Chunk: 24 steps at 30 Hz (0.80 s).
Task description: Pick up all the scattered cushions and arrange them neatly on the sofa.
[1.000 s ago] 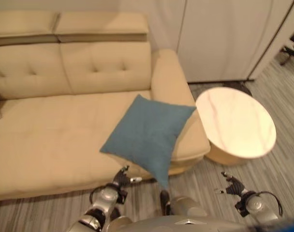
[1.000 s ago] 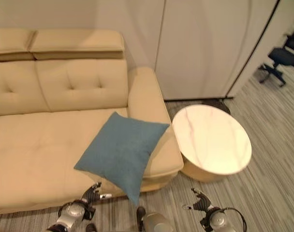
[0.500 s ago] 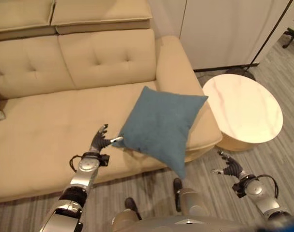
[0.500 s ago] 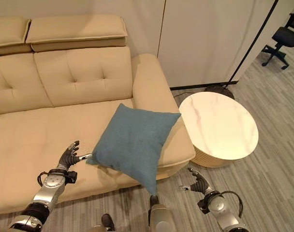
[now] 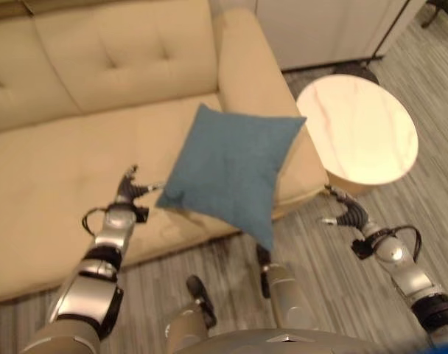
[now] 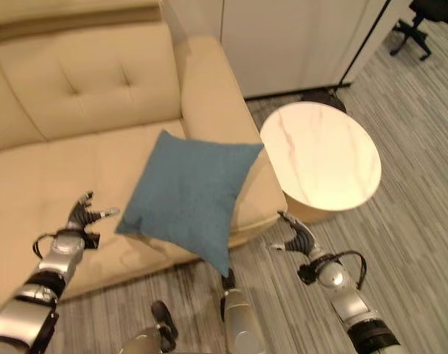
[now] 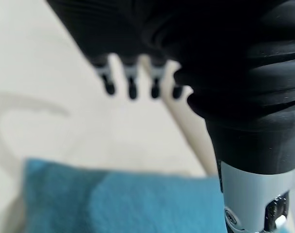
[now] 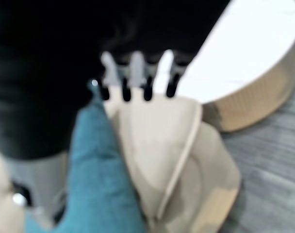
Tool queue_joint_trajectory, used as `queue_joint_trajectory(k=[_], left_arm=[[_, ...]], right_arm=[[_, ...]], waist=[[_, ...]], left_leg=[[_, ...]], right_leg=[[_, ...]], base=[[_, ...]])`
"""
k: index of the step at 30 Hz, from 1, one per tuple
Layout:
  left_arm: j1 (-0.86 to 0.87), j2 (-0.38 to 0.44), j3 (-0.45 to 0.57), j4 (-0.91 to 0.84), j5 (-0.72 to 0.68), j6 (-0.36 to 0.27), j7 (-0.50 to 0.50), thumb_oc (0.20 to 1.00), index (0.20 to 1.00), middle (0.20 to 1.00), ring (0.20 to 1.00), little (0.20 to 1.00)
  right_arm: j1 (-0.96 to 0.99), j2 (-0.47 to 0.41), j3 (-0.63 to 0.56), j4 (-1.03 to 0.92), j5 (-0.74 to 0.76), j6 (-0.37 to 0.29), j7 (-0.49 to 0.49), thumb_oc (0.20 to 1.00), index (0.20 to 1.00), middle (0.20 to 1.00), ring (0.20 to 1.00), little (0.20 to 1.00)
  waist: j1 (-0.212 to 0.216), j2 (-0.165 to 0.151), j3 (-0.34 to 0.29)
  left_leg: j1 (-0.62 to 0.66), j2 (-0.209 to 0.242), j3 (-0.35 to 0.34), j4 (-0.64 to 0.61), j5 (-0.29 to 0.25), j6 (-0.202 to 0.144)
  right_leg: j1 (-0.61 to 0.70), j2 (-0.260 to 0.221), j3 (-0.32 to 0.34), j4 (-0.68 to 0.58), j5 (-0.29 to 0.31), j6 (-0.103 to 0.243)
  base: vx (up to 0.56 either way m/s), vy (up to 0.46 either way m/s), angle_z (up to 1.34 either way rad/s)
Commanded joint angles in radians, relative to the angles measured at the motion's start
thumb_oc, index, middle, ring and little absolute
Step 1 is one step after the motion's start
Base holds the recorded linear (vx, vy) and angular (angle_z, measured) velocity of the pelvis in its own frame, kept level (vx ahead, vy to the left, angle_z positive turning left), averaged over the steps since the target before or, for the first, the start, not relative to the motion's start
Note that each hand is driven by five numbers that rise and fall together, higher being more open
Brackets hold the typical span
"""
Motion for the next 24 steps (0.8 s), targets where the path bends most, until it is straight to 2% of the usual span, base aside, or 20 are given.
queue_joint_trajectory(k=[1,2,9,16,22,24], left_arm=[[-0.048,0.073,0.001,0.001,0.000,-0.037,0.035,1.000,1.000,1.000,1.000,1.000],[-0.099,0.086,-0.016,0.030,0.000,-0.033,0.036,1.000,1.000,1.000,1.000,1.000],[-0.258,0.133,-0.099,0.079,0.023,-0.024,0.039,1.000,1.000,1.000,1.000,1.000],[-0.314,0.164,-0.107,0.105,0.024,-0.017,0.048,1.000,1.000,1.000,1.000,1.000],[-0.309,0.143,-0.100,0.105,-0.002,-0.015,0.040,1.000,1.000,1.000,1.000,1.000],[-0.278,0.103,-0.084,0.099,-0.029,-0.011,0.038,1.000,1.000,1.000,1.000,1.000]], right_arm=[[-0.012,-0.012,-0.004,-0.029,0.046,-0.062,-0.044,1.000,1.000,1.000,1.000,1.000],[-0.047,-0.012,0.004,-0.049,0.057,-0.071,-0.059,1.000,1.000,1.000,1.000,1.000],[-0.146,-0.013,0.004,-0.103,0.094,-0.100,-0.107,1.000,1.000,1.000,1.000,1.000],[-0.174,-0.021,0.012,-0.123,0.091,-0.112,-0.118,1.000,1.000,1.000,1.000,1.000],[-0.166,-0.026,0.013,-0.153,0.091,-0.107,-0.114,1.000,1.000,1.000,1.000,1.000],[-0.160,-0.011,0.024,-0.159,0.087,-0.103,-0.107,1.000,1.000,1.000,1.000,1.000]], waist=[[0.002,-0.041,-0.015],[0.000,-0.034,-0.008],[-0.018,-0.041,0.009],[-0.020,-0.050,0.018],[-0.028,-0.053,0.020],[-0.034,-0.060,0.022]], left_leg=[[-0.073,0.116,-0.038,0.201,-0.102,-0.085],[-0.095,0.125,-0.050,0.211,-0.130,-0.097],[-0.235,0.138,-0.065,0.273,-0.148,-0.097],[-0.298,0.156,-0.064,0.322,-0.170,-0.094],[-0.345,0.161,-0.076,0.352,-0.184,-0.092],[-0.361,0.166,-0.075,0.362,-0.189,-0.092]], right_leg=[[0.063,-0.125,0.042,-0.141,0.082,0.128],[0.044,-0.118,0.046,-0.142,0.071,0.135],[-0.066,-0.111,0.058,-0.154,0.106,0.142],[-0.129,-0.109,0.072,-0.158,0.120,0.146],[-0.172,-0.107,0.077,-0.152,0.127,0.147],[-0.191,-0.101,0.078,-0.150,0.127,0.146]], base=[[0.07,0.065,0.01],[0.06,0.061,-0.05],[0.00,0.042,-0.05],[0.01,0.033,-0.06],[0.01,0.017,-0.04],[0.03,0.019,-0.06]])
